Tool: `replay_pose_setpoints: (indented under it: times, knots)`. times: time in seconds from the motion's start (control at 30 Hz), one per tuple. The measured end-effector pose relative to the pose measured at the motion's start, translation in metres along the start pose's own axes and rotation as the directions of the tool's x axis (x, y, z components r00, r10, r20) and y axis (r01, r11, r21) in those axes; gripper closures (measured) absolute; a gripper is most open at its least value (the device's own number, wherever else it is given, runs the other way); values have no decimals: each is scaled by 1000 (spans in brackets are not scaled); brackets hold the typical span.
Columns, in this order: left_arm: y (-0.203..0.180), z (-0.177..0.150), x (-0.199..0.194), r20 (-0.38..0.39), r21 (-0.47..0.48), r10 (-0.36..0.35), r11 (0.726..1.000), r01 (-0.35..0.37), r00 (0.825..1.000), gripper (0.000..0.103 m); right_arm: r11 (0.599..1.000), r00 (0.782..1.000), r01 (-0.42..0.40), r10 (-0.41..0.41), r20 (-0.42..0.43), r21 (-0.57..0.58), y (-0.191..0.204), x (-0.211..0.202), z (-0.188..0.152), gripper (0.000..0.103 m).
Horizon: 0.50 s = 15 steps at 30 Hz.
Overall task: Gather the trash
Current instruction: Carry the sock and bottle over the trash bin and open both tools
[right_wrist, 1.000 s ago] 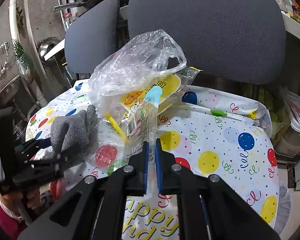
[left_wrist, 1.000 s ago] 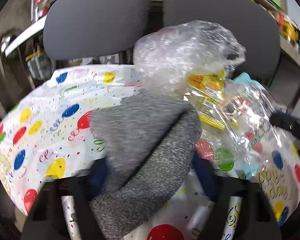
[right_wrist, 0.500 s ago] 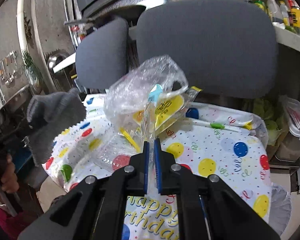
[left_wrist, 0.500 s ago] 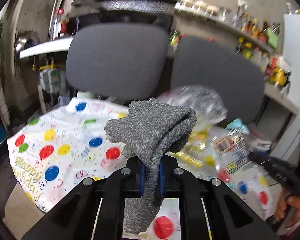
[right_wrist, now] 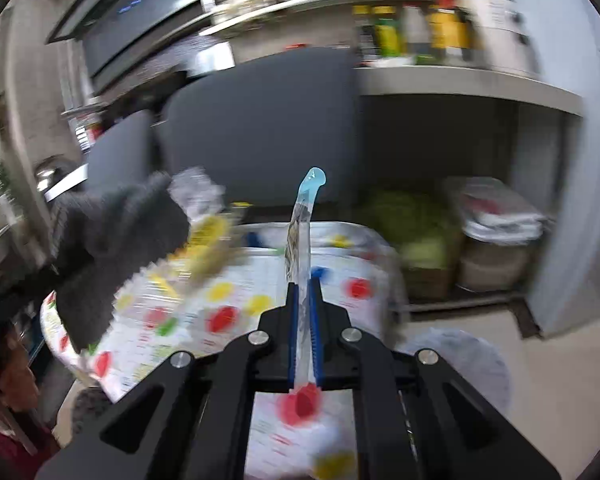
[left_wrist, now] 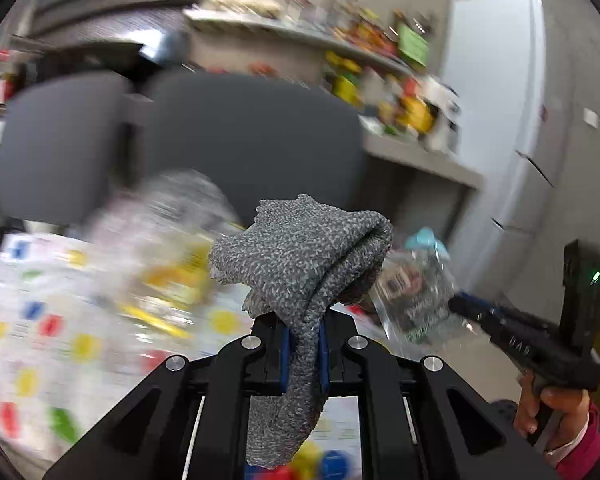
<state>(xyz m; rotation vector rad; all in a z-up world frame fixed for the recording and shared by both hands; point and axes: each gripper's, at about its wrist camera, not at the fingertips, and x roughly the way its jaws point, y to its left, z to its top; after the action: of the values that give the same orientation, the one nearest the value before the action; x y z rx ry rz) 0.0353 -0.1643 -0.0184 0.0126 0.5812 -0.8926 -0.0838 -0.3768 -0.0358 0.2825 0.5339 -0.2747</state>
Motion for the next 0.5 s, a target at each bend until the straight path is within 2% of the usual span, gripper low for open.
replay_pose_setpoints:
  times: [0.1, 0.23, 0.4, 0.5]
  knots:
    - [-41, -11, 38, -74, 26, -92, 995, 94, 993, 92, 993, 995, 102, -102, -4, 53, -43, -19, -11, 97]
    - [-99, -25, 88, -174, 77, -196, 974, 212, 965, 91, 969, 977, 214, -210, -38, 126, -95, -37, -31, 97]
    - [-149, -37, 144, -276, 90, -265, 950, 299, 924, 91, 941, 959, 280, -265, -103, 188, -138, -35, -55, 97]
    - [-164, -44, 171, -323, 84, -278, 944, 320, 905, 91, 929, 951, 304, -281, -133, 211, -158, -27, -63, 97]
